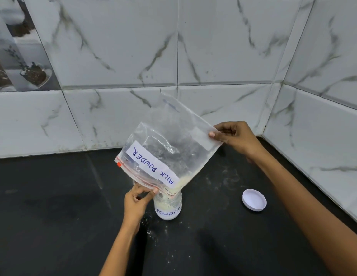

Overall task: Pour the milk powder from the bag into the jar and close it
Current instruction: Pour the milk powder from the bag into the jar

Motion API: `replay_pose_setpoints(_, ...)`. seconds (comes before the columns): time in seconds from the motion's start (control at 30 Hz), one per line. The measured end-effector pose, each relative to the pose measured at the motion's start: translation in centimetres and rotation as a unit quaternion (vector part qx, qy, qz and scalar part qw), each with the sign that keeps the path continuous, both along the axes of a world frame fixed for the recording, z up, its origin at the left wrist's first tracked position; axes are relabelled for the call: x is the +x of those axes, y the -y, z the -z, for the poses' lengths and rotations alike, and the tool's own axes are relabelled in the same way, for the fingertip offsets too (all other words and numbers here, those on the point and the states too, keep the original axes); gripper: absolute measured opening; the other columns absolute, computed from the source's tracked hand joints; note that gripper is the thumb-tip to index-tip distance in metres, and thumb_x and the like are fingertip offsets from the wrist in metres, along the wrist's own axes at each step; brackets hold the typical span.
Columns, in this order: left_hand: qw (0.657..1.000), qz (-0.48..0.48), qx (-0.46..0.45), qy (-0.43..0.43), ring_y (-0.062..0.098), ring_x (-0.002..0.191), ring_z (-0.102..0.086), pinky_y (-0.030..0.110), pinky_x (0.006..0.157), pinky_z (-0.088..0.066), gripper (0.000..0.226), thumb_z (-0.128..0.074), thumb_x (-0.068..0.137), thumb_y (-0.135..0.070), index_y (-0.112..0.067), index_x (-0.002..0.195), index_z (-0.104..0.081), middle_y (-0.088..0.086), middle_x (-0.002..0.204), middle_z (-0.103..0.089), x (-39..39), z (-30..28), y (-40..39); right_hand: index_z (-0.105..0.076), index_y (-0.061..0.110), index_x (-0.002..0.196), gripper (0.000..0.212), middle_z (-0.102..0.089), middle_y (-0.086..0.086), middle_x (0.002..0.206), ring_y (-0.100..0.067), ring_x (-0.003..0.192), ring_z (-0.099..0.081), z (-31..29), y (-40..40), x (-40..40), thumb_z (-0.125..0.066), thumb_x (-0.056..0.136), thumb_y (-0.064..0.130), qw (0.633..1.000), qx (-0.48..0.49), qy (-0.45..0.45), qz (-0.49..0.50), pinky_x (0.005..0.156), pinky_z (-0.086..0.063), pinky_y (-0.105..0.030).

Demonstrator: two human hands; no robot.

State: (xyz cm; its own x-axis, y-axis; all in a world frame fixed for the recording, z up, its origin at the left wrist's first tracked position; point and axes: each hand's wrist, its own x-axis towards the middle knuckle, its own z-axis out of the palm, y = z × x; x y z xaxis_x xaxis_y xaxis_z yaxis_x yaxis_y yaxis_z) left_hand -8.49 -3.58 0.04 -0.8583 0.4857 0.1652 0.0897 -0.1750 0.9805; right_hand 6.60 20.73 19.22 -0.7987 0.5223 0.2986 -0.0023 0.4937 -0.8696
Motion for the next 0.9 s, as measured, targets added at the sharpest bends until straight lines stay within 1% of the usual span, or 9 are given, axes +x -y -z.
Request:
replay_pose_setpoints(0.13, 1.000, -0.001, -0.007, 0.005, 0.021, 0.101, -0.066, 0.031, 0.084, -0.054, 0.011, -0.078, 0.073, -0.010, -0.016, 0.081, -0.078, -0.003, 0.100, -0.071, 0.1, -0.1, 0.0, -0.074, 0.007, 0.087, 0.012, -0.075, -0.008, 0.087, -0.011, 0.080, -0.070, -0.2, 0.2, -0.2, -0.074, 0.080, 0.016, 1.000, -0.006, -0.018, 0.013, 0.081, -0.054, -0.027)
replay_pose_setpoints(0.23, 1.000, -0.006, -0.007, 0.008, 0.024, 0.101, -0.066, 0.034, 0.086, -0.053, 0.014, -0.077, 0.074, -0.007, -0.019, 0.080, -0.078, 0.005, 0.105, -0.070, 0.3, -0.4, 0.0, -0.074, 0.008, 0.082, 0.009, -0.075, -0.007, 0.084, -0.010, 0.077, -0.068, -0.5, 0.7, -0.3, -0.074, 0.080, 0.018, 1.000, 0.013, 0.009, -0.015, 0.079, -0.052, -0.027)
replay_pose_setpoints(0.33, 1.000, -0.010, -0.011, -0.004, 0.027, 0.102, -0.065, 0.039, 0.088, -0.053, 0.015, -0.077, 0.073, -0.005, -0.019, 0.078, -0.078, 0.006, 0.102, -0.070, 0.3, -0.5, 0.1, -0.075, 0.008, 0.079, 0.010, -0.075, -0.008, 0.080, -0.012, 0.075, -0.068, -1.1, 0.3, -0.2, -0.077, 0.077, 0.018, 1.000, 0.013, 0.008, 0.011, 0.079, -0.052, -0.030)
replay_pose_setpoints(0.43, 1.000, -0.015, -0.017, -0.009, 0.028, 0.099, -0.065, 0.036, 0.085, -0.053, 0.013, -0.077, 0.073, -0.005, -0.018, 0.076, -0.078, 0.005, 0.097, -0.069, 0.4, -0.6, 0.0, -0.076, 0.014, 0.074, 0.009, -0.076, -0.003, 0.075, -0.011, 0.073, -0.070, -1.4, 0.1, 0.2, -0.081, 0.072, 0.020, 0.999, 0.028, 0.024, 0.016, 0.075, -0.055, -0.026)
replay_pose_setpoints(0.5, 1.000, -0.017, -0.022, -0.012, 0.027, 0.096, -0.066, 0.028, 0.079, -0.053, 0.011, -0.077, 0.073, -0.008, -0.019, 0.075, -0.078, 0.003, 0.094, -0.069, 0.4, -0.5, 0.0, -0.075, 0.013, 0.071, 0.010, -0.074, 0.002, 0.066, -0.008, 0.065, -0.068, -1.4, -0.1, 0.4, -0.083, 0.068, 0.017, 1.000, 0.000, -0.001, 0.029, 0.065, -0.055, -0.018)
replay_pose_setpoints(0.57, 1.000, -0.017, -0.021, -0.005, 0.026, 0.097, -0.066, 0.029, 0.081, -0.053, 0.009, -0.078, 0.074, -0.010, -0.019, 0.076, -0.078, 0.001, 0.095, -0.070, 0.5, -0.5, -0.1, -0.073, 0.010, 0.073, 0.011, -0.073, 0.005, 0.060, -0.005, 0.060, -0.067, -1.2, -0.4, 0.6, -0.082, 0.070, 0.016, 0.998, -0.041, -0.008, 0.036, 0.056, -0.053, -0.015)
replay_pose_setpoints(0.7, 0.999, -0.020, -0.033, -0.010, 0.027, 0.101, -0.063, 0.043, 0.091, -0.052, 0.006, -0.078, 0.072, -0.016, -0.021, 0.076, -0.078, -0.001, 0.094, -0.070, 0.6, -0.6, 0.0, -0.072, 0.004, 0.094, 0.015, -0.074, -0.003, 0.079, -0.006, 0.067, -0.070, -0.7, -1.0, 1.1, -0.071, 0.082, 0.014, 0.994, -0.101, 0.035, 0.016, 0.057, -0.055, -0.016)
replay_pose_setpoints(0.8, 0.999, -0.020, -0.037, -0.015, 0.026, 0.100, -0.063, 0.042, 0.090, -0.052, 0.006, -0.078, 0.071, -0.019, -0.024, 0.074, -0.078, -0.004, 0.092, -0.070, 0.8, -0.9, 0.0, -0.069, 0.001, 0.103, 0.019, -0.073, -0.011, 0.095, -0.013, 0.082, -0.071, -0.6, -1.7, 1.8, -0.067, 0.085, 0.007, 0.991, -0.112, 0.071, -0.004, 0.070, -0.060, -0.022)
replay_pose_setpoints(0.9, 0.999, -0.023, -0.041, -0.017, 0.024, 0.100, -0.064, 0.035, 0.086, -0.052, 0.007, -0.078, 0.072, -0.015, -0.022, 0.072, -0.077, -0.005, 0.091, -0.070, 0.8, -0.9, 0.0, -0.067, -0.005, 0.106, 0.024, -0.072, -0.016, 0.098, -0.022, 0.089, -0.069, -0.4, -1.9, 2.2, -0.067, 0.083, 0.002, 0.989, -0.122, 0.079, 0.004, 0.080, -0.058, -0.027)
